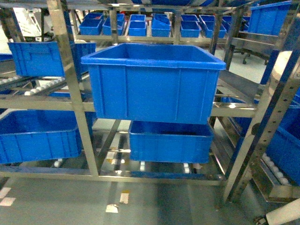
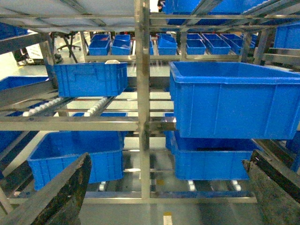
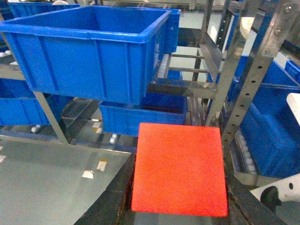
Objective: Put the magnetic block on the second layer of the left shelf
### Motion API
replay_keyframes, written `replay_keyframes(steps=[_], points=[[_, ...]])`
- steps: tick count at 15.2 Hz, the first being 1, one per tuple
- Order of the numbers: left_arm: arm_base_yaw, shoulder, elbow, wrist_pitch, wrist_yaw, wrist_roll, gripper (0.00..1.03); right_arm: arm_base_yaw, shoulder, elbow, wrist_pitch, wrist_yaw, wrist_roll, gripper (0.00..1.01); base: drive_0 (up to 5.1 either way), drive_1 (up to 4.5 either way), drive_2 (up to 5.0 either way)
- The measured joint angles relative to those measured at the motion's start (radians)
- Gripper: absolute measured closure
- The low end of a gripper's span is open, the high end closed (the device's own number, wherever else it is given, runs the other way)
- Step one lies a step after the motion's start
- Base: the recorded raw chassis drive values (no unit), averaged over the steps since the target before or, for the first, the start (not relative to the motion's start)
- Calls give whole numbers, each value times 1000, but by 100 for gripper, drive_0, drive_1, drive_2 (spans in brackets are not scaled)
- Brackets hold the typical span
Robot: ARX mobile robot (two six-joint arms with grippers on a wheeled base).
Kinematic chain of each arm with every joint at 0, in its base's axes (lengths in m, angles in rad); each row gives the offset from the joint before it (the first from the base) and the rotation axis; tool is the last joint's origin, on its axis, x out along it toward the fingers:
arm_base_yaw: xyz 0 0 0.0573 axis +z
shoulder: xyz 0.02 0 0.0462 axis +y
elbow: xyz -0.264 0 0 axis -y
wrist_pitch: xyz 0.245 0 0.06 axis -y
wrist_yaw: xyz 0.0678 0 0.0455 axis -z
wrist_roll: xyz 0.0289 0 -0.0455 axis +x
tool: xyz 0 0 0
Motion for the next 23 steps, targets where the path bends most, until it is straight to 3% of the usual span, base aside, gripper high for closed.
replay_keyframes(steps=[4,9,23], points=[[0,0,0,4,0,0,5,0,-2,0,2,0,0,67,-491,255,255],[-1,0,0,5,-2,0,5,0,0,-1,-4,0,0,67,0,0,0],[-1,0,0,1,0,0,5,0,0,-2,1,0,0,67,-5,429,-438]])
